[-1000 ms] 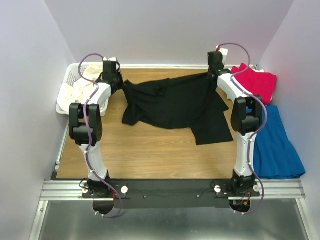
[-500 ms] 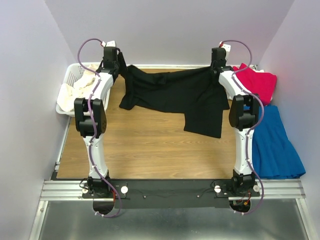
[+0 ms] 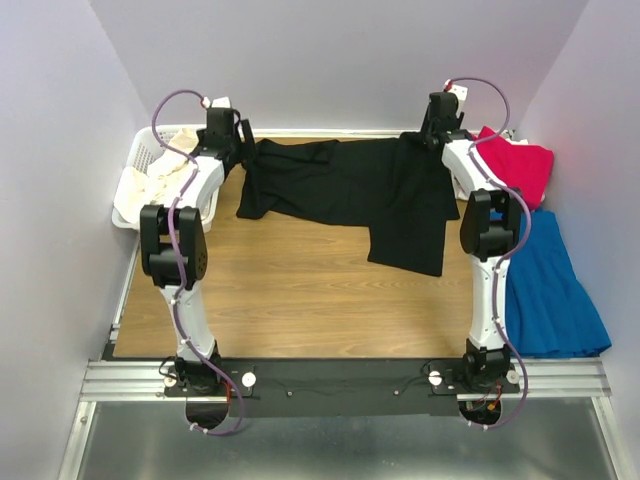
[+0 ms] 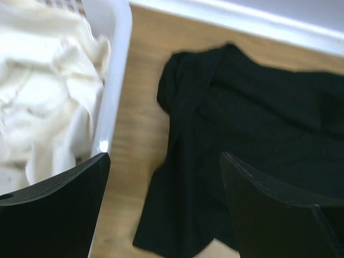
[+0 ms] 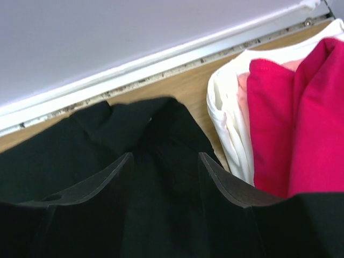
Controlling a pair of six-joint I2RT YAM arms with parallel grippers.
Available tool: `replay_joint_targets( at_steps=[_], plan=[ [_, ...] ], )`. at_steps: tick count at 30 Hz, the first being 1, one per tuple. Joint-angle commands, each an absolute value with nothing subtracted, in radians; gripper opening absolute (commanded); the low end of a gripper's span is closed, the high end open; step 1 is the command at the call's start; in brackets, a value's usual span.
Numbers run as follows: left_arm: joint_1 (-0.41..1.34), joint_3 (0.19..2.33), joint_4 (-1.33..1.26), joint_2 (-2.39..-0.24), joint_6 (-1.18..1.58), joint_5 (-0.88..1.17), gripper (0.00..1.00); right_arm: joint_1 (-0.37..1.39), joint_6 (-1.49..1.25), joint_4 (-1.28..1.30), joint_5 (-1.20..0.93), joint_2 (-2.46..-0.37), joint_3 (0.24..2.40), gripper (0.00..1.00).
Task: Fold and stack the t-shirts
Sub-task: Flatten out the tshirt
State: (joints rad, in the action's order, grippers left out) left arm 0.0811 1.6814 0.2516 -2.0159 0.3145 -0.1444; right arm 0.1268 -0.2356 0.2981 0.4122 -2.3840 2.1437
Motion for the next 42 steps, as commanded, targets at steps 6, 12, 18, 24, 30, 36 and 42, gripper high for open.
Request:
replay_joint_targets(
  at_steps=[6,12,18,24,30,36,42],
  plan=[
    [0.147,1.327,0.204,-1.769,0.429,-0.124,0.94,0.124,-0.264,0.325,0.385,-2.221,1.971,0.6],
    [0.172,1.157,0.137,-1.651,0.486,-0.153,0.98,0.137,-0.255,0.328,0.38,-2.168,1.893,0.6],
    [0.173,1.078,0.137,-1.605,0.538,-0.183,0.95,0.144,-0.276,0.348,0.373,-2.138,1.858,0.6],
    [0.173,1.043,0.163,-1.597,0.598,-0.232,0.89,0.147,-0.29,0.356,0.365,-2.103,1.807,0.6],
    [0.172,1.061,0.167,-1.663,0.632,-0.256,0.87,0.149,-0.301,0.357,0.35,-2.072,1.747,0.6],
    [0.172,1.121,0.166,-1.759,0.661,-0.27,0.83,0.147,-0.305,0.357,0.347,-2.056,1.732,0.6],
    [0.173,1.166,0.173,-1.827,0.689,-0.304,0.78,0.147,-0.304,0.357,0.347,-2.052,1.733,0.61]
  ],
)
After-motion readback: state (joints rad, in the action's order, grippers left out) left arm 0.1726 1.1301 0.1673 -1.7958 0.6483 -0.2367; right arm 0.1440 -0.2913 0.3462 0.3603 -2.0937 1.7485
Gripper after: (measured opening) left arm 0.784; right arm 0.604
